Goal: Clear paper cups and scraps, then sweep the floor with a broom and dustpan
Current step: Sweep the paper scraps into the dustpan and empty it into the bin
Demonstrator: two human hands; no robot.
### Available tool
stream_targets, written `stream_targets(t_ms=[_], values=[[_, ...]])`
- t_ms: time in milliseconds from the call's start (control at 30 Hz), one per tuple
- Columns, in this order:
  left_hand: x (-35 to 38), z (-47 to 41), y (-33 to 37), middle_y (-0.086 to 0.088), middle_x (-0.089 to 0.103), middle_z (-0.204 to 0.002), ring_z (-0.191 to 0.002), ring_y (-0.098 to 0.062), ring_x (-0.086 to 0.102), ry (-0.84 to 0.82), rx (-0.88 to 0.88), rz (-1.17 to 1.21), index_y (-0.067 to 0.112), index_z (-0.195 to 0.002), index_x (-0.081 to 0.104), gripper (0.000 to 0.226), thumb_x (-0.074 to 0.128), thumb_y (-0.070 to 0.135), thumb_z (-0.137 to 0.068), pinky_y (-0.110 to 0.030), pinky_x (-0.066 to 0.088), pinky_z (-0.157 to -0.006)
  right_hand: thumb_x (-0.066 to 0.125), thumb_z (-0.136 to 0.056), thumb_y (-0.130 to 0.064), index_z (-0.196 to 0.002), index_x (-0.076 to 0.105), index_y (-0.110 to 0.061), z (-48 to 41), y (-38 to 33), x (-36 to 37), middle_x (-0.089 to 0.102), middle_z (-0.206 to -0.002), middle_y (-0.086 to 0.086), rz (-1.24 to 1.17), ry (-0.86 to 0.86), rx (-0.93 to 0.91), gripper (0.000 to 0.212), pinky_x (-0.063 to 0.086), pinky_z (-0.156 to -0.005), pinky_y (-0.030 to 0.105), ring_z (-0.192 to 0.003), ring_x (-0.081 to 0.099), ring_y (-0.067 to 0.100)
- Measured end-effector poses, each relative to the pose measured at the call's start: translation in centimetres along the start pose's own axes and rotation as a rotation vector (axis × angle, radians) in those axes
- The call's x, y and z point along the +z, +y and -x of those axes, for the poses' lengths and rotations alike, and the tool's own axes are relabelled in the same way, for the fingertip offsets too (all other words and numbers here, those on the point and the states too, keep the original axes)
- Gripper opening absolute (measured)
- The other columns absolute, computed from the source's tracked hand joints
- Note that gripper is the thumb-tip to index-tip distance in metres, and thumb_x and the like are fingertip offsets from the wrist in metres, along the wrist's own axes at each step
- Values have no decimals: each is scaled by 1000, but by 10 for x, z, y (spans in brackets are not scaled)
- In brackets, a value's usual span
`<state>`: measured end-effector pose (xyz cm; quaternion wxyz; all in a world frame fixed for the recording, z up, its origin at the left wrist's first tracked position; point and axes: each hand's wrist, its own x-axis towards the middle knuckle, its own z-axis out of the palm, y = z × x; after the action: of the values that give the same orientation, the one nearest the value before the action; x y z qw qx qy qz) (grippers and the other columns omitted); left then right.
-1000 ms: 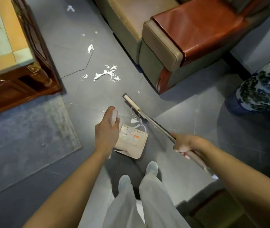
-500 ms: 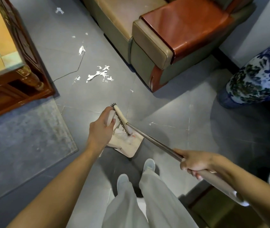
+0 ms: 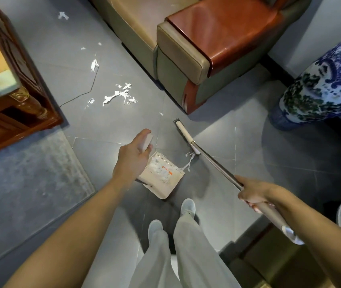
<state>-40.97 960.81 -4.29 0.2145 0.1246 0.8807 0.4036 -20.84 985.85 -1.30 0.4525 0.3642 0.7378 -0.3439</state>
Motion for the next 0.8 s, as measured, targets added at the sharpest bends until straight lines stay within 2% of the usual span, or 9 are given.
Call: stream_targets(t_ms=[100,200,300,400,500,667,800], values=[[5,-6,5,-16,66,-97,-89,-31,62,9,0,23,60,-108,45,33,57,33,-93,-45,53,-85,45,-91,0,-144,30,-20,-22,-10,7,58,-71,12,11,-24,-7,58,49,-50,31,-51,55,20],[12,-13,13,-18,67,-102,-93,-33,62,17,30,27,59,-109,44,34,58,33,-92,-45,52,-87,45,-88,1,-142,33,-16,-32,-27,21,55,-62,7,9,-125,-63,58,46,-42,26,-42,52,14],[17,-23,17,-15,68,-100,-91,-32,63,24,61,-11,60,-111,42,33,54,39,-88,-44,53,-85,48,-88,1,-144,30,-22,-33,-36,20,55,-64,7,-72,-236,-94,63,46,-41,23,-38,49,11],[19,-31,14,-8,69,-102,-91,-27,64,85,35,-17,64,-107,42,35,55,36,-90,-40,52,-85,46,-90,1,-147,27,-26,-28,-35,-2,51,-55,6,-145,-297,-110,66,44,-40,22,-38,46,11],[16,-37,11,-2,67,-90,-83,-22,64,194,10,-19,63,-106,43,35,57,34,-92,-30,48,-76,45,-89,1,-147,27,-31,-22,-35,-29,49,-53,5,-118,-275,-134,68,42,-39,22,-40,44,13],[-3,-53,19,-6,63,-86,-72,-20,60,262,-56,-14,60,-115,41,29,52,42,-94,-28,45,-70,38,-86,7,-137,36,-36,-28,-56,-72,43,-55,6,-107,-181,-205,66,37,-34,20,-33,38,11],[-23,-75,32,-11,64,-90,-66,-22,60,323,-107,70,61,-112,44,29,53,40,-95,-36,56,-70,39,-86,7,-133,42,-27,-46,-86,-107,43,-58,11,-4,-109,-239,58,37,-37,23,-35,39,15]])
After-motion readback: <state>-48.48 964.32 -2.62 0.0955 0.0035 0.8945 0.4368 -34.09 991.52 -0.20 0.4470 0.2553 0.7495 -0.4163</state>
